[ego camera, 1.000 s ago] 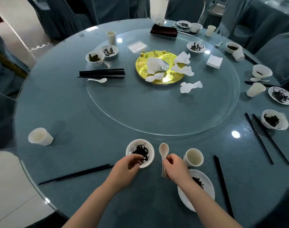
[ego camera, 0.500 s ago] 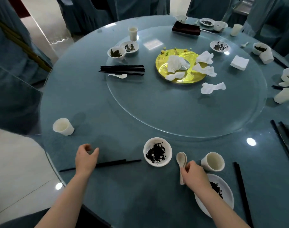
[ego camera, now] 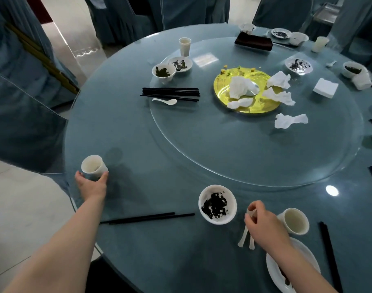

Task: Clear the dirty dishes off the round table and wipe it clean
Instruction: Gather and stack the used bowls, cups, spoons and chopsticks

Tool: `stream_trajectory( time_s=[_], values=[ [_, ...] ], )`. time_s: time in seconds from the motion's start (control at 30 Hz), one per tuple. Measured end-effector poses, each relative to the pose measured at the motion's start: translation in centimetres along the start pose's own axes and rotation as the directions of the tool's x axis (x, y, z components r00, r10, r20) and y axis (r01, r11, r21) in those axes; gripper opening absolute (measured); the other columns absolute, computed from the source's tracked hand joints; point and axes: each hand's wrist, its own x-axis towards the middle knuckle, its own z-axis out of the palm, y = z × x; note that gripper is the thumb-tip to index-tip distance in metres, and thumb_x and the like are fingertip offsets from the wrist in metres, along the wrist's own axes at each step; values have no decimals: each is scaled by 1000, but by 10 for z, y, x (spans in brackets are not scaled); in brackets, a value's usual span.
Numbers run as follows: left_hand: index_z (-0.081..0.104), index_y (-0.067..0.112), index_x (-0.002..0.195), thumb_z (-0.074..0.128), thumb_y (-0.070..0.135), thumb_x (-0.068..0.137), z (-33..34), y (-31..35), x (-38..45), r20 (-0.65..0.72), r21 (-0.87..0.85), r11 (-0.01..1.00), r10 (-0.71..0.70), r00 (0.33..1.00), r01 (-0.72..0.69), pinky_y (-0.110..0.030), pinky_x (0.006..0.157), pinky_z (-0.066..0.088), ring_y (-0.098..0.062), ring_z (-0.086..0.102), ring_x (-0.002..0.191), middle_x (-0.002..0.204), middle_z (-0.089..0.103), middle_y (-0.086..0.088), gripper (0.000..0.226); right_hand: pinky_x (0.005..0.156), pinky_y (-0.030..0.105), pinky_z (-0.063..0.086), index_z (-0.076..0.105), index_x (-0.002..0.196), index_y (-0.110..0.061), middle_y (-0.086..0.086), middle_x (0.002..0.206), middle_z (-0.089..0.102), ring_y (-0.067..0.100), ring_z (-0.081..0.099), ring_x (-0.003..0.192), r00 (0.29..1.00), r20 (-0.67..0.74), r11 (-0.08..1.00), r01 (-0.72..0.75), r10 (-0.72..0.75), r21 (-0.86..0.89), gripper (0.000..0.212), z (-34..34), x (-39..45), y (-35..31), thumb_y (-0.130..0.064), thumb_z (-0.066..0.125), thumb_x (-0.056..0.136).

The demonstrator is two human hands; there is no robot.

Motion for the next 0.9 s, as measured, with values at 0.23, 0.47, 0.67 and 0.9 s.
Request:
stream_trajectory(
  time_s=[0.23, 0.47, 0.67, 0.9],
  values=[
    [47, 13, 128, 78, 29, 78, 8, 3, 13, 56, -3, 999, 36, 998, -36, -37, 96, 44, -30, 57, 114, 125, 60, -10, 61, 66, 37, 50, 43, 101, -29, -11, 80, 62, 15, 60, 76, 997, -71, 1000, 16, -14, 19, 6, -4, 7, 3, -32, 45, 97],
    [46, 19, 128, 77, 30, 81, 36, 32, -47, 290, -79, 984, 173, 941, -157, -37, 97, 46, -20, 57, 111, 123, 59, -1, 58, 74, 28, 41, 54, 107, -20, -10, 91, 55, 14, 53, 89, 978, -187, 984, 122, -96, 133, 16, -19, 5, 17, -14, 58, 92],
    [51, 23, 119, 78, 24, 80, 69, 70, -145, 526, -108, 952, 299, 796, -287, -33, 92, 48, -13, 59, 105, 120, 59, 3, 47, 80, 25, 46, 58, 107, -18, -10, 98, 58, 8, 55, 92, 937, -304, 966, 222, -174, 132, 23, -33, -5, 42, -7, 63, 88],
    [47, 42, 119, 80, 28, 79, 111, 92, -275, 810, -191, 890, 381, 446, -414, -16, 86, 46, 2, 59, 104, 114, 61, 22, 54, 90, 32, 43, 57, 107, -16, -4, 108, 55, 14, 49, 103, 908, -414, 980, 140, -71, 139, 24, -39, -22, 100, -4, 61, 87]
  ],
)
